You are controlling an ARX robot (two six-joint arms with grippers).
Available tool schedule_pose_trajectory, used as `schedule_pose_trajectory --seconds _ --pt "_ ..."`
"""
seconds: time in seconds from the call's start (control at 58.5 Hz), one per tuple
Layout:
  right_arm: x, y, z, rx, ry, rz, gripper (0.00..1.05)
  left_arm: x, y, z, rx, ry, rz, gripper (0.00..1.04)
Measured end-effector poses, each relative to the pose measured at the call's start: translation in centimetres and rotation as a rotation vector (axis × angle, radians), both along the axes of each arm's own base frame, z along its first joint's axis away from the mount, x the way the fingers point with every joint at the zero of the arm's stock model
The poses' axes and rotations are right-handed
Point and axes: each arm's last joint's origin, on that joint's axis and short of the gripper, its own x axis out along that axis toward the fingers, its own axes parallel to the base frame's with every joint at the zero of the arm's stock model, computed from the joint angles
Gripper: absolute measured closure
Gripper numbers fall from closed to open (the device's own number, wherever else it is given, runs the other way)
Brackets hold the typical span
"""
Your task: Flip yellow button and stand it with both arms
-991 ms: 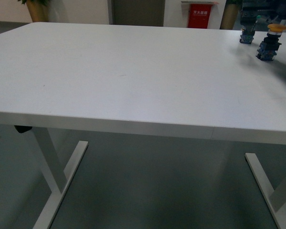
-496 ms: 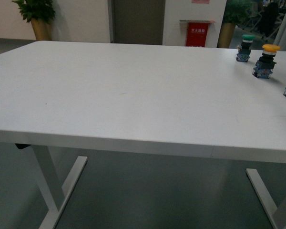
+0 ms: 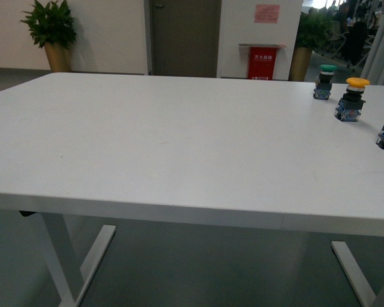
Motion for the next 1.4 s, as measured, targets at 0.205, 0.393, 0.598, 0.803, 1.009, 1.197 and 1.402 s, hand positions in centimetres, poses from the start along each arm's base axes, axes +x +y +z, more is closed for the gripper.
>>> schedule_pose_trajectory --seconds 0.205,0.393,0.598,0.803,1.009,1.197,1.402 --pt "-1.6 0.0 -6.9 -0.001 0.08 0.002 0.93 0.0 0.0 0.0 0.0 0.0 0.0 0.06" --pt "-2.8 0.0 -8.9 -0.002 0.063 0.001 1.01 0.0 0.0 0.0 0.0 0.0 0.0 0.06" --pt "-3.7 0.0 -11.3 -0.002 0.077 0.001 1.01 0.0 0.0 0.0 0.0 0.0 0.0 0.06" --pt "-4.6 0.0 -12.7 -0.002 0.068 0.001 1.01 0.0 0.0 0.0 0.0 0.0 0.0 0.06" --pt "-5.3 0.0 -13.8 -0.002 0.064 0.001 1.01 0.0 0.0 0.0 0.0 0.0 0.0 0.06" --pt "-5.7 0.0 -14.3 -0.002 0.06 0.001 1.01 0.0 0.0 0.0 0.0 0.0 0.0 0.06" --pt "-6.1 0.0 -14.8 -0.002 0.06 0.001 1.01 0.0 0.0 0.0 0.0 0.0 0.0 0.06"
